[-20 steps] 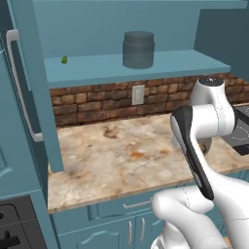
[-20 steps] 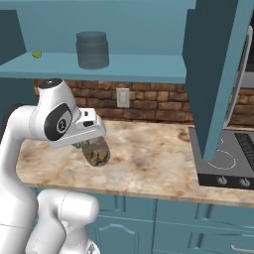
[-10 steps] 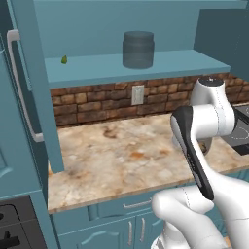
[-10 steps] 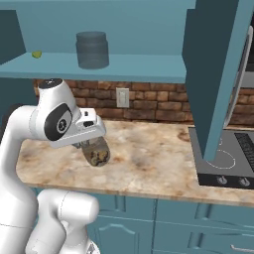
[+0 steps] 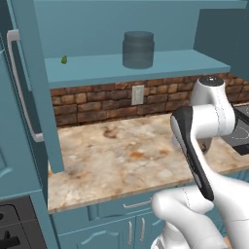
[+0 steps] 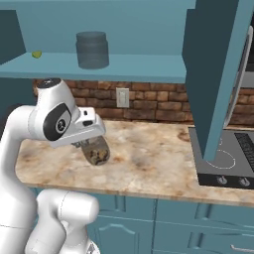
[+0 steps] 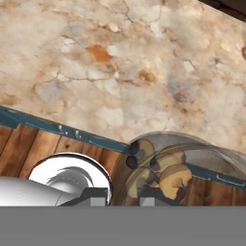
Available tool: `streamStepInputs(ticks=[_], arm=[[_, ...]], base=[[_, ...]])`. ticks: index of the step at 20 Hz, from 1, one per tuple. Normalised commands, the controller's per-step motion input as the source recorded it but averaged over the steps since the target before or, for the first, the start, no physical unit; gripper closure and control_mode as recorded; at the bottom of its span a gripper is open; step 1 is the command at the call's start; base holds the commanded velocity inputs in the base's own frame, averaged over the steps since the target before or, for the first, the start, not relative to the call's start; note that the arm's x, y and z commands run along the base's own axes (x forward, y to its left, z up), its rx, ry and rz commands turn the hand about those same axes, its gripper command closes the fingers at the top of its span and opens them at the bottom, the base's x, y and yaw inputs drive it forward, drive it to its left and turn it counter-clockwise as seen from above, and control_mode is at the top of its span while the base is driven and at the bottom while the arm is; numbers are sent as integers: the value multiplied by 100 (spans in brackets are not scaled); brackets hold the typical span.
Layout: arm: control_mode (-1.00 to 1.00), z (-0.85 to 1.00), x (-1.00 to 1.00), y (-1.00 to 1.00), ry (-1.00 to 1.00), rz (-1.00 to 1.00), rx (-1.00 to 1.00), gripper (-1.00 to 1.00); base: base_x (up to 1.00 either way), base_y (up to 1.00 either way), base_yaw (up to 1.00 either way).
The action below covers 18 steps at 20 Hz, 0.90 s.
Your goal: Pick the jar and jar from the dining table and place them in the open cabinet. Close the cabinet after placing the objects.
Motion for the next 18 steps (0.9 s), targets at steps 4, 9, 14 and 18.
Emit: streamStepInputs(ticks=[4, 9, 14, 18], arm=[[-100, 35, 1, 14, -7, 0, -6, 100], [-100, 39, 0, 4, -10, 1, -12, 100], [-100, 38, 0, -9, -15, 10, -15, 100], [-100, 46, 0, -3, -14, 10, -14, 100]], base=[[0, 0, 0], [0, 0, 0], [0, 0, 0], [0, 0, 0]])
